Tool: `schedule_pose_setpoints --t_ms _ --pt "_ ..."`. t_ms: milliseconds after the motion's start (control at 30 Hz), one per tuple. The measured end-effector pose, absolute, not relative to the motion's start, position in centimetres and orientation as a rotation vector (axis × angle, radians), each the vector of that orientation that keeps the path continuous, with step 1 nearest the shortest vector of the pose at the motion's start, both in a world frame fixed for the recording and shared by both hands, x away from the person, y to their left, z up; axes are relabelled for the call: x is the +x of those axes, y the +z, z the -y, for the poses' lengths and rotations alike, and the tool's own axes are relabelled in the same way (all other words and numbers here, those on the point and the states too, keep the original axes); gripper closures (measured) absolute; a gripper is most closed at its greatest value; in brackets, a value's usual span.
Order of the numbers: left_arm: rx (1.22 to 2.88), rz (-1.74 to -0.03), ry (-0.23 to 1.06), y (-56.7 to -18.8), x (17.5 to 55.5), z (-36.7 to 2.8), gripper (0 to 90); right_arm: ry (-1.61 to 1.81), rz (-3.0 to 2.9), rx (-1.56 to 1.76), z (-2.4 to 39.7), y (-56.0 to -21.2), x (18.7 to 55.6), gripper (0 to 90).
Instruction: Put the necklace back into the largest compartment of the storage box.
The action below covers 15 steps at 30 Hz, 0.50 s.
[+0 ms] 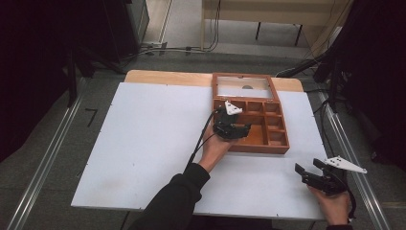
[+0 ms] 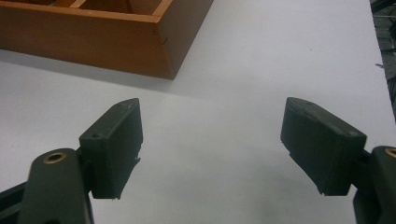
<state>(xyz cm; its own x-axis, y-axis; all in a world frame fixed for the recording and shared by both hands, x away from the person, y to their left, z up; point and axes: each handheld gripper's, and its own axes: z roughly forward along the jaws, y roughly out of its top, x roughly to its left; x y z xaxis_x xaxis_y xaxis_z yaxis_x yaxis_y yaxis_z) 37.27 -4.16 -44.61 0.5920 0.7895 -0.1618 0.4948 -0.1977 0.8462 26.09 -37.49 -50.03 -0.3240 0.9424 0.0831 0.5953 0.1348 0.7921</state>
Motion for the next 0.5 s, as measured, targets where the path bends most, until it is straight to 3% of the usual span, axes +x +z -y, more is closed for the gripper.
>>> schedule_pose_setpoints --t_ms 500 --pt "1.835 -1.044 0.374 -44.4 36.3 2.2 35.9 1.052 -1.977 1.476 37.5 -50.0 26.0 19.2"
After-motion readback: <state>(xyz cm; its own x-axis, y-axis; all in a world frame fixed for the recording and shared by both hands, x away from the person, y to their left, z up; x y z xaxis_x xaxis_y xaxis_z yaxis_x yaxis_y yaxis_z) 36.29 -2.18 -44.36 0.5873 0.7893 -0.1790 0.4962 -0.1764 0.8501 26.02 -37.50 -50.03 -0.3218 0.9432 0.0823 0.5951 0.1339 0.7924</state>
